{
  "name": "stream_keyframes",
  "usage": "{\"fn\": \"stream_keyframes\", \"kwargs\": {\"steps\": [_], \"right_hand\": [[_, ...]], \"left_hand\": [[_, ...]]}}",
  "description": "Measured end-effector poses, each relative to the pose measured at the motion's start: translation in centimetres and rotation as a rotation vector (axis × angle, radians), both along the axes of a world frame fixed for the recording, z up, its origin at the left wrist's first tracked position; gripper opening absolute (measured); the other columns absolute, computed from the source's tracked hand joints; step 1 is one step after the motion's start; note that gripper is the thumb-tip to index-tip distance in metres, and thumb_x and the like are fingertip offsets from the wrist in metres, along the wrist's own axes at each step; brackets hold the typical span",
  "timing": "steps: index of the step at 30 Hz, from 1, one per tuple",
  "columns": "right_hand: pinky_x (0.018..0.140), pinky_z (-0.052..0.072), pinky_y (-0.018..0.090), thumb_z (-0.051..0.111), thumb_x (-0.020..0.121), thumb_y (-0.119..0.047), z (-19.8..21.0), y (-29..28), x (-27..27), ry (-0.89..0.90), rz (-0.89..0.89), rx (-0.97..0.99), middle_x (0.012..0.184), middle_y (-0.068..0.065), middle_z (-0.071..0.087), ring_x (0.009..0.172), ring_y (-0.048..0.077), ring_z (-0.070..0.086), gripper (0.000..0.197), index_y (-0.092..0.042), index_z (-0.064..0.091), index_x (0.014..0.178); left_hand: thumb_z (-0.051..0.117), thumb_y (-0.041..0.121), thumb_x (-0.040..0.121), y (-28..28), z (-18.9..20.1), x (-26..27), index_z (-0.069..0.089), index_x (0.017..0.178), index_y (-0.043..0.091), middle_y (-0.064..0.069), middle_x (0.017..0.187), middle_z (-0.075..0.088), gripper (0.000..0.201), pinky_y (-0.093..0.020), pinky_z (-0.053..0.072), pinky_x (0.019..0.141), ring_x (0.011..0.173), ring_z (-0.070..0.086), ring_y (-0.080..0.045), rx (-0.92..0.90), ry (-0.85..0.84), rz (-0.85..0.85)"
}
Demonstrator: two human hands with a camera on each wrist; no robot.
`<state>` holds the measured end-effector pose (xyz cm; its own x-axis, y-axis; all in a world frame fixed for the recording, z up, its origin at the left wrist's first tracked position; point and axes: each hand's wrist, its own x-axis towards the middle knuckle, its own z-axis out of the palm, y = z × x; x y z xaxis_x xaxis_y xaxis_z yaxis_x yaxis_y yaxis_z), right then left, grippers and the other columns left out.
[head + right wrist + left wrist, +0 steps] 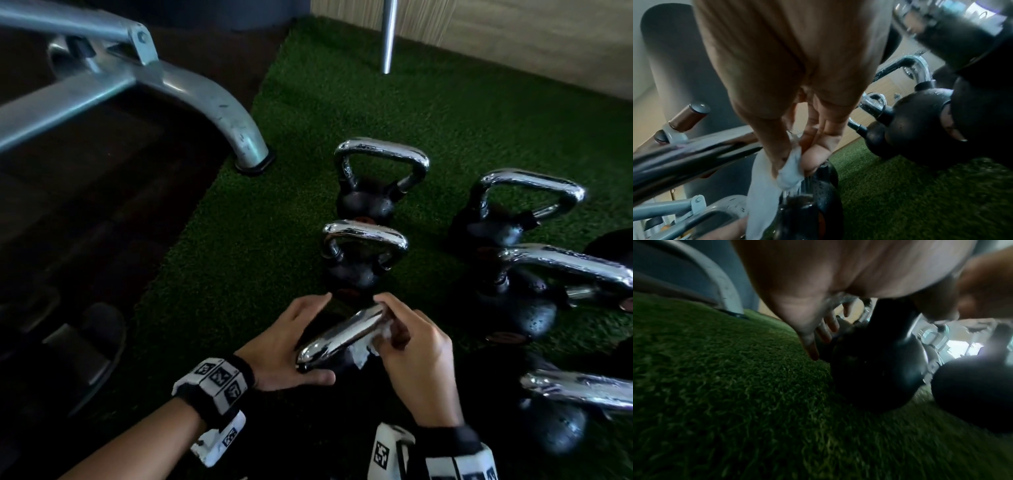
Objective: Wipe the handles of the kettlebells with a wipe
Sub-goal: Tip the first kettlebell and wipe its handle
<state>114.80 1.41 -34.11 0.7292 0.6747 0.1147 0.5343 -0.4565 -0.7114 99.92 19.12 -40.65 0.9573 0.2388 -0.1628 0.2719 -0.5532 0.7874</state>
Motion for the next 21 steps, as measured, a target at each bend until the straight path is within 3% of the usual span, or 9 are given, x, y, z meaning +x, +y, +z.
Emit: {"fn": "stream_keyframes", "kwargs": {"steps": [2, 4, 5, 8, 11, 14, 18, 21], "right_hand": [[0.065, 0.039, -0.002, 0.087, 0.068, 0.003, 0.3, -1.3, -0.8, 0.003, -0.052, -0.027, 0.075, -0.011, 0.059, 0.08, -0.007, 0.06, 0.065, -0.032, 0.074, 0.121], [0.063, 0.039, -0.003, 0.089, 0.068, 0.003, 0.5, -2.3, -1.7, -0.004, -0.068, -0.035, 0.074, -0.011, 0.06, 0.08, -0.005, 0.061, 0.064, -0.027, 0.074, 0.122], [0.063, 0.039, -0.003, 0.089, 0.068, 0.002, 0.6, -2.6, -2.0, -0.003, -0.07, -0.042, 0.074, -0.011, 0.06, 0.08, -0.005, 0.061, 0.063, -0.026, 0.074, 0.123], [0.065, 0.039, -0.003, 0.088, 0.069, -0.002, 0.9, -3.1, -2.9, 0.012, -0.079, -0.095, 0.071, -0.01, 0.059, 0.083, -0.005, 0.06, 0.057, -0.028, 0.075, 0.119], [0.062, 0.039, -0.002, 0.088, 0.066, -0.002, 1.1, -3.5, -3.1, 0.019, -0.059, -0.135, 0.067, -0.01, 0.058, 0.081, -0.002, 0.061, 0.054, -0.032, 0.076, 0.11], [0.063, 0.041, 0.0, 0.088, 0.068, -0.002, 1.2, -3.8, -2.9, 0.041, -0.046, -0.147, 0.068, -0.011, 0.059, 0.081, 0.0, 0.062, 0.055, -0.034, 0.076, 0.112], [0.069, 0.044, 0.003, 0.082, 0.074, -0.001, 1.9, -4.2, -2.0, 0.104, -0.034, -0.101, 0.078, -0.013, 0.064, 0.088, -0.005, 0.061, 0.053, -0.03, 0.077, 0.118], [0.065, 0.042, 0.002, 0.082, 0.076, 0.002, 2.3, -4.0, -1.8, 0.111, -0.01, -0.058, 0.074, -0.01, 0.06, 0.085, -0.006, 0.06, 0.051, -0.024, 0.077, 0.119]], "left_hand": [[0.086, 0.057, 0.072, 0.9, -0.1, -0.3, 0.034, 0.153, 0.042, 0.016, 0.148, 0.031, 0.098, -0.021, 0.038, 0.115, 0.138, 0.037, 0.005, -0.051, -0.095, 0.088], [0.09, 0.045, 0.072, 1.8, 0.0, -0.1, 0.064, 0.13, 0.034, 0.011, 0.13, 0.054, 0.064, -0.028, 0.051, 0.102, 0.12, 0.058, -0.003, -0.081, -0.185, 0.126], [0.092, 0.04, 0.072, 2.2, 0.1, 0.1, 0.072, 0.117, 0.029, 0.009, 0.119, 0.062, 0.051, -0.033, 0.055, 0.094, 0.11, 0.065, -0.007, -0.081, -0.209, 0.137], [0.093, 0.035, 0.071, 2.6, 0.7, 0.6, 0.076, 0.098, 0.021, 0.008, 0.099, 0.072, 0.035, -0.038, 0.058, 0.083, 0.093, 0.071, -0.009, -0.089, -0.19, 0.16], [0.091, 0.029, 0.074, 2.2, 1.0, 0.6, 0.076, 0.101, 0.023, 0.011, 0.096, 0.076, 0.031, -0.035, 0.059, 0.087, 0.094, 0.073, -0.007, -0.153, -0.172, 0.18], [0.088, 0.029, 0.078, 1.8, 1.1, 0.5, 0.075, 0.107, 0.027, 0.014, 0.099, 0.077, 0.032, -0.033, 0.059, 0.09, 0.095, 0.072, -0.004, -0.179, -0.146, 0.191], [0.087, 0.037, 0.078, 2.0, 2.2, 0.5, 0.073, 0.11, 0.033, 0.021, 0.1, 0.075, 0.036, -0.022, 0.055, 0.09, 0.098, 0.069, 0.003, -0.082, -0.06, 0.139], [0.087, 0.037, 0.078, 1.4, 3.1, 0.6, 0.077, 0.105, 0.032, 0.025, 0.092, 0.075, 0.029, -0.011, 0.051, 0.082, 0.089, 0.07, 0.008, -0.037, -0.06, 0.198]]}}
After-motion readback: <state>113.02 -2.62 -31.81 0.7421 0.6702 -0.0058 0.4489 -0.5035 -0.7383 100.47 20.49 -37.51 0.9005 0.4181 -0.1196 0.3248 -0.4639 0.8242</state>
